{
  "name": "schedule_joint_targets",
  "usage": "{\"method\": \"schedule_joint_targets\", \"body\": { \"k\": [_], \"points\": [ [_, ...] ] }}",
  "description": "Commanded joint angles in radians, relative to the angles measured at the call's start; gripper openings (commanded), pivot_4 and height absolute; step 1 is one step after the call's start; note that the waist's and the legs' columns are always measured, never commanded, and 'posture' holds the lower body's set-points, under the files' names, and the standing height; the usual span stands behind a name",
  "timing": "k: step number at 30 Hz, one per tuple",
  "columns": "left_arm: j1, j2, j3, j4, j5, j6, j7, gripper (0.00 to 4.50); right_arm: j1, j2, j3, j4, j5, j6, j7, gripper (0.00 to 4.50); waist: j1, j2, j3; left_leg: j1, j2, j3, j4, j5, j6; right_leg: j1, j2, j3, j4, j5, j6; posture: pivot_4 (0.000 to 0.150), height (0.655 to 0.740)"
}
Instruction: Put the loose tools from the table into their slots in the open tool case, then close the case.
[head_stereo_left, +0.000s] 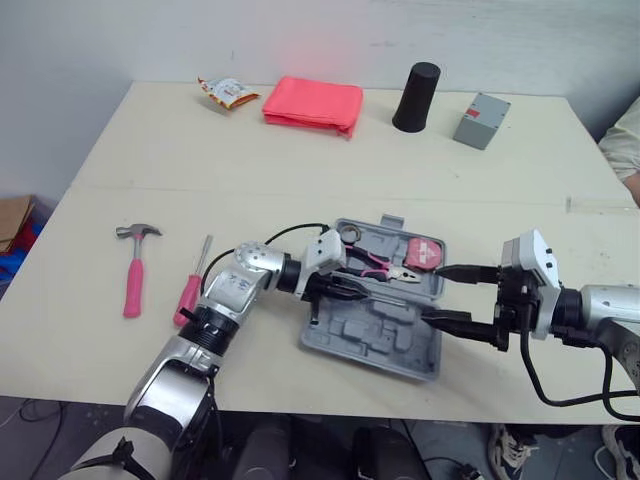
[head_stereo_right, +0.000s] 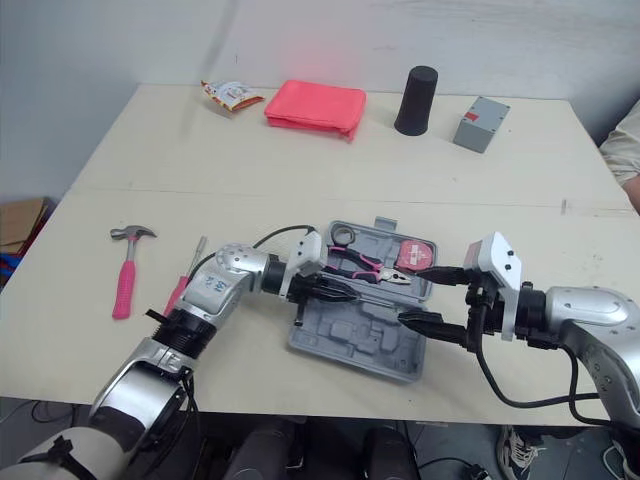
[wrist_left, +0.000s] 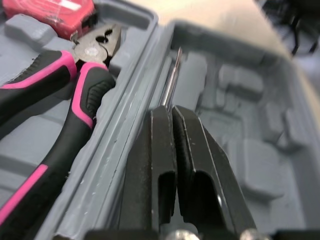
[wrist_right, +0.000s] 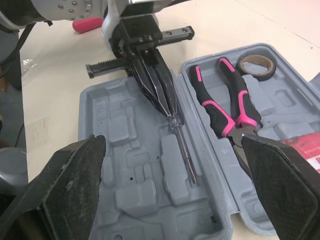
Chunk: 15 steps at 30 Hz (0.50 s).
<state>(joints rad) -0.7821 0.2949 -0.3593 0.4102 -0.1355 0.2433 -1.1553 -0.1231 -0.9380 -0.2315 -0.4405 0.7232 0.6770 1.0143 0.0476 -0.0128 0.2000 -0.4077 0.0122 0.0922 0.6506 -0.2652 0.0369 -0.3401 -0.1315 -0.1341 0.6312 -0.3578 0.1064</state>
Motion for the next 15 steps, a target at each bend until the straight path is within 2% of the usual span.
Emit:
{"method": "schedule_joint_targets", "body": {
  "k": [1, 9, 15],
  "points": [
    [-0.002, -0.012, -0.043, 0.077, 0.072, -0.053, 0.013, 0.08, -0.002, 0.007, -0.010, -0.025, 0.009, -0.004, -0.009, 4.50, 0.001, 0.000, 0.000, 0.000, 0.000, 0.000, 0.000, 0.000, 0.000, 0.000, 0.000, 0.000, 0.000, 0.000, 0.000, 0.150, 0.7355],
    [-0.013, -0.018, -0.085, 0.106, 0.133, 0.013, 0.006, 0.08, 0.016, 0.039, -0.048, -0.046, 0.059, 0.013, -0.039, 4.50, 0.004, 0.000, -0.003, 0.001, 0.000, -0.001, 0.002, -0.001, 0.001, 0.002, -0.001, 0.000, 0.000, 0.000, 0.000, 0.150, 0.7355],
    [0.003, 0.019, -0.160, 0.063, 0.216, -0.026, 0.003, 0.08, 0.041, 0.038, -0.058, -0.052, 0.055, 0.009, -0.048, 4.50, 0.002, -0.001, -0.010, 0.002, 0.000, -0.001, 0.002, -0.002, 0.002, 0.003, -0.001, 0.000, -0.001, 0.000, 0.000, 0.150, 0.7355]
  ]
}}
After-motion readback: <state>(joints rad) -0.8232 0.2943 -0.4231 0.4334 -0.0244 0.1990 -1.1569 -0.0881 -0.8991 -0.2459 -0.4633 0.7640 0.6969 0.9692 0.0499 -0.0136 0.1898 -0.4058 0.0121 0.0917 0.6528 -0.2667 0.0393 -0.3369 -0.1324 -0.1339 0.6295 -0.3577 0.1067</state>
